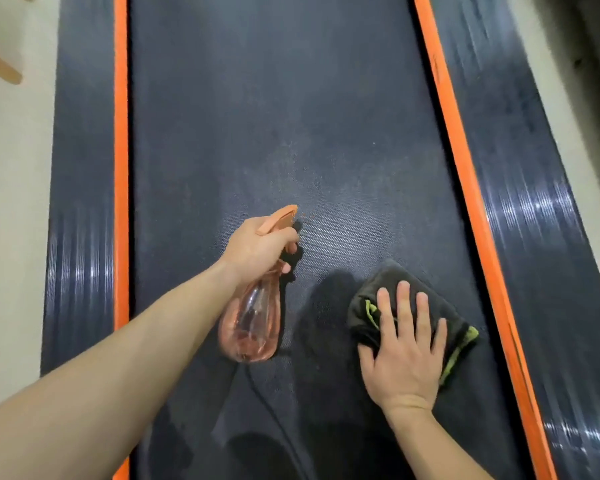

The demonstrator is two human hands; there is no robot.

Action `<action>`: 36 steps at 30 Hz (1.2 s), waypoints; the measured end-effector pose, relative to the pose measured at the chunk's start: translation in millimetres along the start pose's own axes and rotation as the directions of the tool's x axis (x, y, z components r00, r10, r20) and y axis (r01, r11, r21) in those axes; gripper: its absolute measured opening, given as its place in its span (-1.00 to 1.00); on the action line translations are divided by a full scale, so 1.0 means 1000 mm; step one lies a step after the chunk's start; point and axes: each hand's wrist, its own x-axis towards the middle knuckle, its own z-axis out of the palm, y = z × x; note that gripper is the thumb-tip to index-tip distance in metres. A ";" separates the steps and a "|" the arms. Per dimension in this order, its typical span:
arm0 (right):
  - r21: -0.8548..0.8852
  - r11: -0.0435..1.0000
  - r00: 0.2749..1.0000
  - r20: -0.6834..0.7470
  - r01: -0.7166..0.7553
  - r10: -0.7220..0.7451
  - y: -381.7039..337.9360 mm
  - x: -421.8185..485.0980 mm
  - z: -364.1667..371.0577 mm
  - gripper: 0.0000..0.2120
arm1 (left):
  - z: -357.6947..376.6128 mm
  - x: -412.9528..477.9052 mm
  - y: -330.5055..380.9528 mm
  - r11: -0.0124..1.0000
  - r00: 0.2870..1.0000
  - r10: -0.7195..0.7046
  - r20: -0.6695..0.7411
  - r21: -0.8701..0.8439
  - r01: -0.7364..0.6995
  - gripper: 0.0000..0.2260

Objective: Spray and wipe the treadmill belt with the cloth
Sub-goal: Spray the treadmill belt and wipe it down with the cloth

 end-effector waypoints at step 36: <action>0.104 0.479 0.463 0.146 0.872 -0.874 -0.169 0.112 0.002 -0.22 | -0.099 -0.034 -0.070 0.867 0.970 -0.129 -0.204 -0.498 0.011 -0.72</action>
